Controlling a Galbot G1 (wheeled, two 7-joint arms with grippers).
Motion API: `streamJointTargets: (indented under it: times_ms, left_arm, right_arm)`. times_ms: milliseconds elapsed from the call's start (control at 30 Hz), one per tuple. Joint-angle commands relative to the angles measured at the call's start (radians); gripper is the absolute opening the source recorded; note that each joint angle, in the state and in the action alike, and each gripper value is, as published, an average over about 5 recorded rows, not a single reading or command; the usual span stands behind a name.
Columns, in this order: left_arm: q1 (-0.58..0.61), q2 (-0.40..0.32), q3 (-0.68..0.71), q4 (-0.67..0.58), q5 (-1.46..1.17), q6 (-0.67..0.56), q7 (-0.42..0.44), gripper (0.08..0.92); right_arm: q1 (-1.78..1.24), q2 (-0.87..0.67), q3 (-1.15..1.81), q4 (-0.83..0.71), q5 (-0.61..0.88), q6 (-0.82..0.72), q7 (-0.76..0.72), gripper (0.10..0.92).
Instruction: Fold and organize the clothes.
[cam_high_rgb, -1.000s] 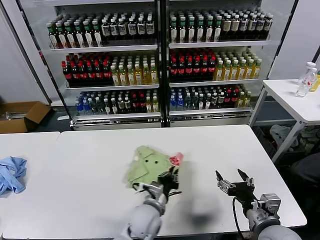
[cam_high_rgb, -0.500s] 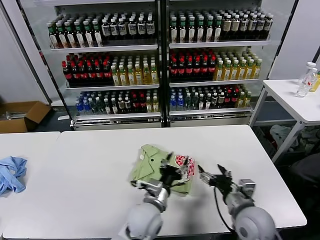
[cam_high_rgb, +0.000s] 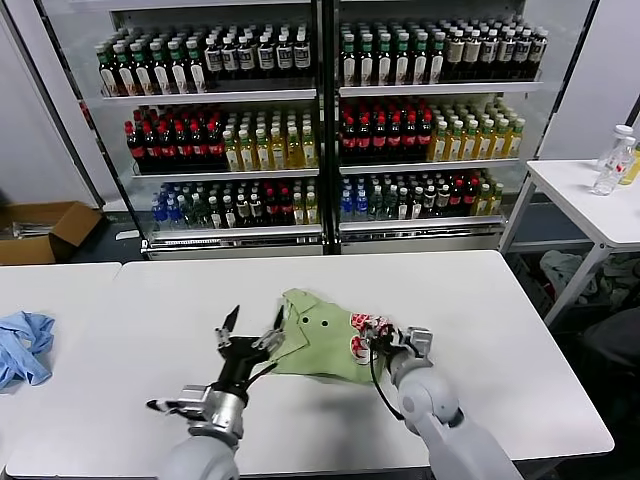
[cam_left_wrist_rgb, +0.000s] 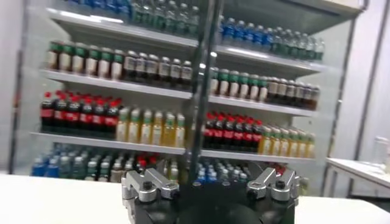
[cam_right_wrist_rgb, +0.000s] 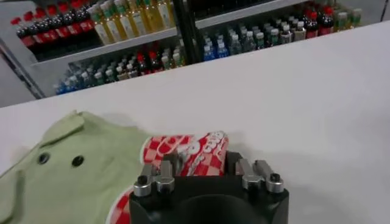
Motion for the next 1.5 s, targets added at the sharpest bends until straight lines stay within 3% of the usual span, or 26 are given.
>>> streamJointTargets:
  times_ms: [33, 233, 433, 500, 833, 1000, 1200, 1300, 1500]
  left_arm:
    - [0.120, 0.039, -0.123, -0.074, -0.043, -0.050, -0.010, 0.823]
    - [0.103, 0.046, -0.111, -0.067, -0.042, -0.046, -0.008, 0.822]
    - [0.114, 0.052, -0.104, -0.076, -0.030, -0.048, -0.002, 0.823]
    - [0.124, 0.052, -0.101, -0.083, -0.025, -0.049, 0.000, 0.823]
    - [0.185, 0.039, -0.097, -0.146, 0.005, -0.060, 0.012, 0.823]
    - [0.223, 0.029, -0.093, -0.179, 0.017, -0.048, 0.042, 0.823]
    - [0.263, 0.034, -0.106, -0.199, 0.052, -0.009, 0.082, 0.822]
    - [0.276, 0.035, -0.113, -0.205, 0.062, -0.005, 0.083, 0.823]
    - [0.292, 0.028, -0.120, -0.210, 0.079, -0.001, 0.082, 0.822]
  right_arm:
    - [0.233, 0.056, -0.095, -0.282, -0.046, 0.021, -0.017, 0.481]
    - [0.279, 0.001, -0.096, -0.305, -0.173, 0.045, -0.197, 0.308]
    - [0.076, -0.095, -0.030, -0.051, -0.357, 0.200, -0.218, 0.169]
    - [-0.020, -0.114, 0.016, 0.035, -0.418, 0.257, -0.211, 0.176]
    - [-0.455, -0.158, 0.289, 0.432, -0.534, 0.361, -0.258, 0.451]
    - [-0.690, -0.145, 0.424, 0.545, -0.568, 0.442, -0.266, 0.598]
    - [-0.760, -0.144, 0.458, 0.597, -0.573, 0.446, -0.277, 0.765]
    - [-0.750, -0.143, 0.449, 0.599, -0.575, 0.435, -0.276, 0.812]
    - [-0.726, -0.144, 0.430, 0.596, -0.577, 0.420, -0.271, 0.822]
